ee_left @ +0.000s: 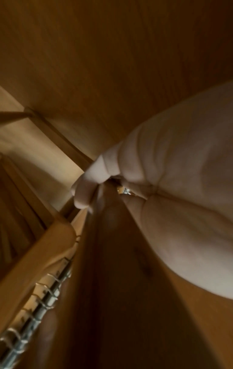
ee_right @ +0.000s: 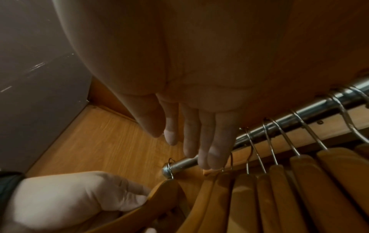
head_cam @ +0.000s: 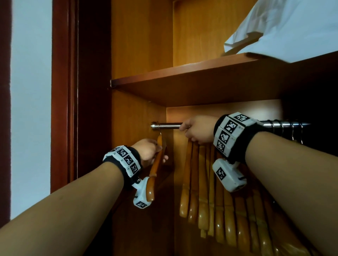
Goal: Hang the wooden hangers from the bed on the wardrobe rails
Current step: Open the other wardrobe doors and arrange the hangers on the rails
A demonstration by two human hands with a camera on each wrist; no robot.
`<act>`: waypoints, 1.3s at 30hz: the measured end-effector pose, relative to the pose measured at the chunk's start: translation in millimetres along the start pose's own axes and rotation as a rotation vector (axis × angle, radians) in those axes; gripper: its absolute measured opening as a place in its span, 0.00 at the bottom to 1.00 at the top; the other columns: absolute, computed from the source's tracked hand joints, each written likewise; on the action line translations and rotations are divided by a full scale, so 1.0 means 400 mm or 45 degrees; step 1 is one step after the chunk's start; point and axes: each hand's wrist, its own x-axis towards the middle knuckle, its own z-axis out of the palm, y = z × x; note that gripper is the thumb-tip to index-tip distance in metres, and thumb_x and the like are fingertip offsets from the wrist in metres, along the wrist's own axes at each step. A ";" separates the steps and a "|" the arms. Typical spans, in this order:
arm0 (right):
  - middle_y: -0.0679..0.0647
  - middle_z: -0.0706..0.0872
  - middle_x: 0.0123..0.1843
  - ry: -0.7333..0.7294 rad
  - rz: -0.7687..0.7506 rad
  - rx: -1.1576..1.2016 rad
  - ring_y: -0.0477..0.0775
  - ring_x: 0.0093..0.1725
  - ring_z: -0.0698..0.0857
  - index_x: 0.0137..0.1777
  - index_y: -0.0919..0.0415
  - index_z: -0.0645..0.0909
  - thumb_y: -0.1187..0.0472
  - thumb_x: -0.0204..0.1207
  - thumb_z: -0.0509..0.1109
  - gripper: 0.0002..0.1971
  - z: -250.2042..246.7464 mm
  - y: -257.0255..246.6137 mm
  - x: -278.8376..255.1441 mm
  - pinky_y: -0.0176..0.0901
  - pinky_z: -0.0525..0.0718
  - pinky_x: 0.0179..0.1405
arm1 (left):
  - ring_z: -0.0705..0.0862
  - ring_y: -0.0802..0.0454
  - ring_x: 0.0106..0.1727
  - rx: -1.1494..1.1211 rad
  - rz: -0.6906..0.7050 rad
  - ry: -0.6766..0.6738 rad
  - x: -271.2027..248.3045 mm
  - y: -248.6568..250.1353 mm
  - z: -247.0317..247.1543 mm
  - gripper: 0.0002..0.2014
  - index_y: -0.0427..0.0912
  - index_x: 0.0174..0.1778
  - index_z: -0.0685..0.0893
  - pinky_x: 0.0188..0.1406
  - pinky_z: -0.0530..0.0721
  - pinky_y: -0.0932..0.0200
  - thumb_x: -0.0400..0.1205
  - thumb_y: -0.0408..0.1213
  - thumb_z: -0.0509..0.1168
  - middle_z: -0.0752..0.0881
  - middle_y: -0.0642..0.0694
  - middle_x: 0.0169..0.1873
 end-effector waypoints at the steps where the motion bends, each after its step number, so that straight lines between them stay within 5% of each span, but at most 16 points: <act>1: 0.58 0.79 0.49 -0.007 0.013 0.041 0.58 0.49 0.79 0.76 0.57 0.73 0.66 0.85 0.62 0.20 0.002 0.002 0.006 0.49 0.82 0.52 | 0.91 0.36 0.47 0.037 -0.011 -0.002 0.004 -0.004 -0.001 0.02 0.38 0.56 0.76 0.62 0.87 0.39 0.90 0.31 0.59 0.89 0.26 0.53; 4: 0.60 0.79 0.47 -0.016 0.067 0.161 0.59 0.47 0.78 0.77 0.60 0.72 0.67 0.85 0.61 0.20 0.008 0.008 0.019 0.48 0.79 0.47 | 0.91 0.39 0.42 0.119 -0.011 0.004 0.013 -0.017 -0.005 0.11 0.36 0.68 0.74 0.58 0.89 0.41 0.90 0.33 0.59 0.90 0.28 0.52; 8: 0.62 0.81 0.55 -0.028 0.076 0.172 0.61 0.51 0.80 0.76 0.59 0.74 0.69 0.84 0.61 0.20 0.024 0.020 0.035 0.52 0.83 0.53 | 0.92 0.33 0.51 0.188 -0.002 -0.011 0.006 -0.025 -0.014 0.13 0.37 0.70 0.76 0.60 0.88 0.35 0.90 0.34 0.60 0.89 0.28 0.54; 13: 0.63 0.79 0.50 -0.076 0.144 0.340 0.59 0.40 0.78 0.73 0.62 0.76 0.70 0.84 0.61 0.18 0.043 0.017 0.077 0.46 0.76 0.35 | 0.91 0.32 0.55 0.334 -0.004 -0.041 -0.017 -0.034 -0.020 0.12 0.40 0.68 0.79 0.41 0.92 0.37 0.89 0.34 0.60 0.89 0.30 0.55; 21: 0.55 0.79 0.38 -0.114 0.106 0.460 0.51 0.31 0.77 0.66 0.59 0.78 0.66 0.85 0.59 0.13 0.059 0.017 0.110 0.40 0.79 0.26 | 0.89 0.36 0.59 0.396 -0.089 -0.113 -0.068 -0.044 -0.042 0.26 0.43 0.80 0.70 0.55 0.90 0.38 0.86 0.24 0.61 0.88 0.33 0.59; 24: 0.51 0.84 0.40 -0.003 0.056 0.342 0.50 0.33 0.83 0.65 0.56 0.82 0.66 0.80 0.66 0.15 0.074 0.023 0.123 0.41 0.83 0.27 | 0.89 0.38 0.57 0.472 -0.074 -0.079 -0.085 -0.047 -0.049 0.29 0.42 0.83 0.67 0.59 0.89 0.41 0.86 0.24 0.63 0.88 0.34 0.58; 28: 0.50 0.86 0.43 0.102 0.048 0.248 0.50 0.38 0.87 0.62 0.54 0.85 0.68 0.76 0.69 0.17 0.081 0.022 0.126 0.46 0.86 0.36 | 0.85 0.33 0.65 0.728 -0.054 -0.002 -0.110 -0.037 -0.054 0.31 0.42 0.83 0.69 0.63 0.86 0.36 0.84 0.33 0.69 0.84 0.35 0.65; 30: 0.50 0.85 0.43 0.123 0.057 0.258 0.49 0.37 0.85 0.62 0.55 0.85 0.70 0.77 0.68 0.17 0.073 0.029 0.126 0.45 0.84 0.35 | 0.82 0.37 0.68 0.898 -0.009 0.050 -0.128 -0.025 -0.049 0.28 0.40 0.81 0.73 0.69 0.82 0.41 0.83 0.38 0.70 0.83 0.38 0.69; 33: 0.51 0.85 0.43 0.179 0.093 0.315 0.50 0.36 0.84 0.63 0.57 0.84 0.69 0.78 0.67 0.15 0.058 0.045 0.120 0.45 0.84 0.34 | 0.82 0.43 0.65 1.001 0.133 0.168 -0.150 -0.007 -0.031 0.25 0.40 0.75 0.79 0.66 0.82 0.49 0.83 0.43 0.70 0.84 0.42 0.65; 36: 0.56 0.83 0.42 0.077 0.175 0.524 0.54 0.35 0.81 0.73 0.62 0.79 0.67 0.82 0.63 0.20 0.042 0.055 0.113 0.45 0.80 0.34 | 0.83 0.48 0.62 0.874 0.324 0.248 -0.166 0.002 0.006 0.24 0.43 0.74 0.80 0.60 0.82 0.55 0.83 0.49 0.69 0.85 0.48 0.62; 39: 0.57 0.77 0.37 -0.018 0.283 0.702 0.54 0.30 0.75 0.71 0.62 0.77 0.65 0.85 0.56 0.17 0.024 0.058 0.100 0.44 0.74 0.28 | 0.86 0.49 0.59 0.515 0.245 0.043 -0.169 -0.007 0.069 0.28 0.44 0.74 0.80 0.63 0.86 0.50 0.81 0.55 0.70 0.87 0.48 0.58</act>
